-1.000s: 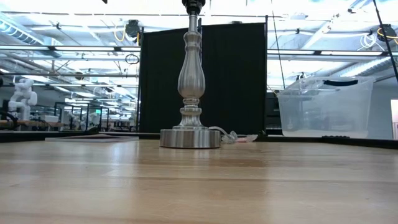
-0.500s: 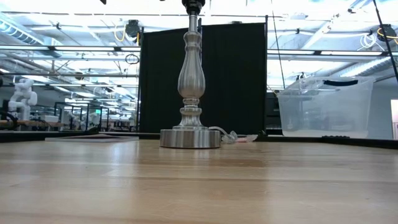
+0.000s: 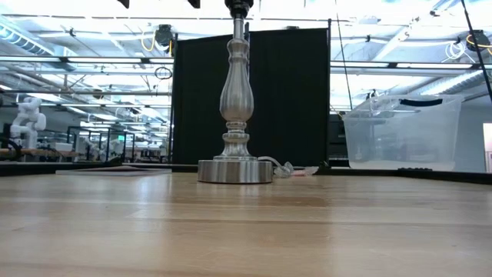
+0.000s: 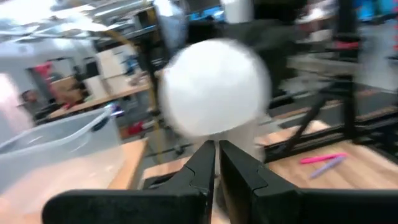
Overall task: Screw lightbulb
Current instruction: Insert the white lightbulb into the silver lamp
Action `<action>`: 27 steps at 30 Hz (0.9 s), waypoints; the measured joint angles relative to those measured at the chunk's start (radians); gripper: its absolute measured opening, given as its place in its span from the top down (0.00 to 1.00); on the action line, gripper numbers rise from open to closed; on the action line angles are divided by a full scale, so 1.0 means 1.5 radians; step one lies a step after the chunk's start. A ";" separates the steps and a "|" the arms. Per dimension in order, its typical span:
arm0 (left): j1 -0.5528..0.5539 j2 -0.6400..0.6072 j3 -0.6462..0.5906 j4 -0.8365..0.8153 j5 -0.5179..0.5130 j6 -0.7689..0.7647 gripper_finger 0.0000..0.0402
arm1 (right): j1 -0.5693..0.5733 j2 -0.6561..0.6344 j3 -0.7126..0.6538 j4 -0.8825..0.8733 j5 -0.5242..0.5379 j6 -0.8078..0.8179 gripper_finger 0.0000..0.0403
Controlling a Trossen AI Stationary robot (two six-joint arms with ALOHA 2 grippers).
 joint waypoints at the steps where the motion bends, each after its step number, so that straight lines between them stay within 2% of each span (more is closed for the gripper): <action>1: 0.004 0.000 0.000 0.001 -0.005 -0.003 0.93 | 0.002 0.002 0.000 -0.007 -0.006 0.000 1.00; 8: 0.010 0.000 0.000 -0.006 0.005 -0.008 0.93 | 0.009 0.002 -0.001 -0.021 0.011 0.003 1.00; 27: 0.014 -0.050 0.000 -0.053 0.016 0.008 0.93 | 0.024 0.003 -0.002 -0.071 0.136 0.004 1.00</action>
